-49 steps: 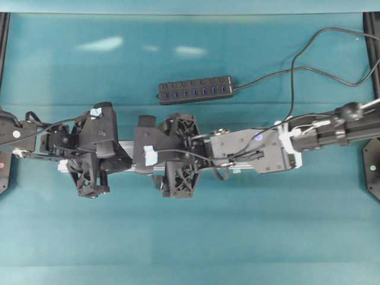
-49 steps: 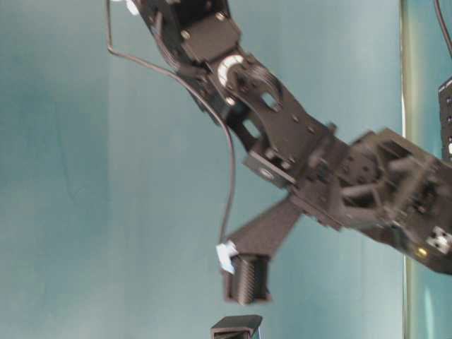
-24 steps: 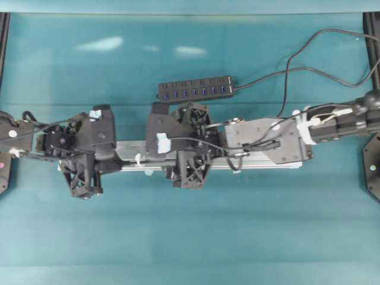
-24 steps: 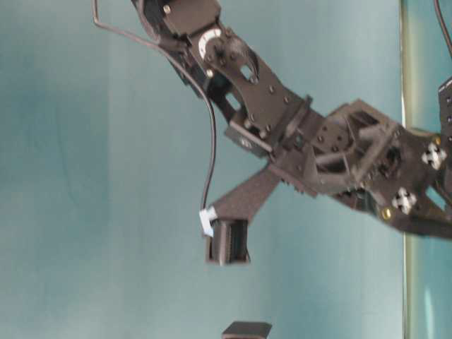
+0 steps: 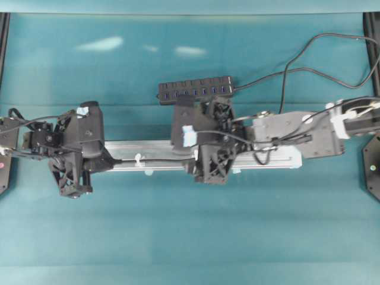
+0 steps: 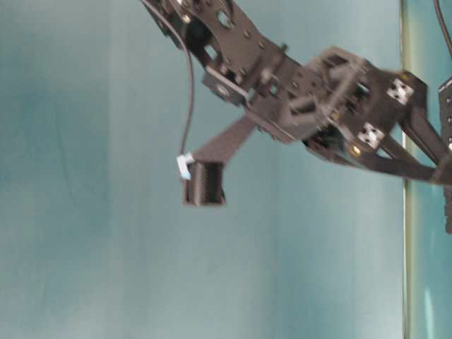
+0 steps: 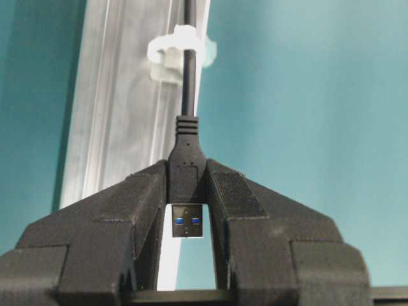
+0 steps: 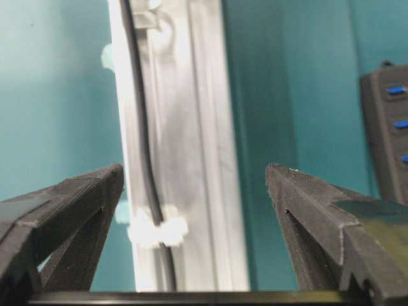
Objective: Pass the USB cable through three rings with both arms.
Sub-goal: 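Lift the right gripper away from the rail and move it right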
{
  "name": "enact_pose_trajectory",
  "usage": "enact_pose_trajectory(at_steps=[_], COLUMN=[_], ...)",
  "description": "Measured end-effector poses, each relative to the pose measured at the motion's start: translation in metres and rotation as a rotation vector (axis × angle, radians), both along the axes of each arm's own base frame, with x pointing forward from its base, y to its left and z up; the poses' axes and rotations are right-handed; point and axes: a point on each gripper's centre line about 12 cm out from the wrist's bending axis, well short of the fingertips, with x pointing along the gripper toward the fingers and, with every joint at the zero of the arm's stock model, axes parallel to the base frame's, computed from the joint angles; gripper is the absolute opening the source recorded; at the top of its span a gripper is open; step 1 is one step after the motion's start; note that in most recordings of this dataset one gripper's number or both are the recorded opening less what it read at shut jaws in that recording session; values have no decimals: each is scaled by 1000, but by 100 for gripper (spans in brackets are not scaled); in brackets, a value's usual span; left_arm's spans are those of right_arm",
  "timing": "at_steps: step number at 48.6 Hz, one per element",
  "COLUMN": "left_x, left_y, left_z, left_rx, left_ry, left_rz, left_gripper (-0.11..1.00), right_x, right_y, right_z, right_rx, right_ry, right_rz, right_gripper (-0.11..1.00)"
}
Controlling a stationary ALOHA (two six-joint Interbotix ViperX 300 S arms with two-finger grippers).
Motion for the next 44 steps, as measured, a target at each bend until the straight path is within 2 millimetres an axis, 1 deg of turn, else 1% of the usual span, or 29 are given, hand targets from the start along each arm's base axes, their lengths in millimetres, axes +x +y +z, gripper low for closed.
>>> enact_pose_trajectory(at_steps=[12,21,27,32,38,44], left_x=[-2,-3,-4,-3,-3,-2], left_y=[0,0,0,0,0,0], left_z=[10,16,18,18,19,22], left_rx=[2,2,1,2,2,1], left_ry=[-28,-49,-55,-58,-60,-69], left_rz=[-2,-1,0,-1,-1,0], left_gripper=[22,22,22,22,22,22], right_x=[-15,-22,-31,-42,-59,-77], right_y=[-2,-1,2,3,4,4], right_z=[8,22,29,30,31,37], right_rx=[0,-1,1,1,4,24], right_ry=[-9,-41,-57,-58,-56,-75], right_rz=[-6,-1,3,5,4,-20], right_gripper=[92,92,92,92,92,92])
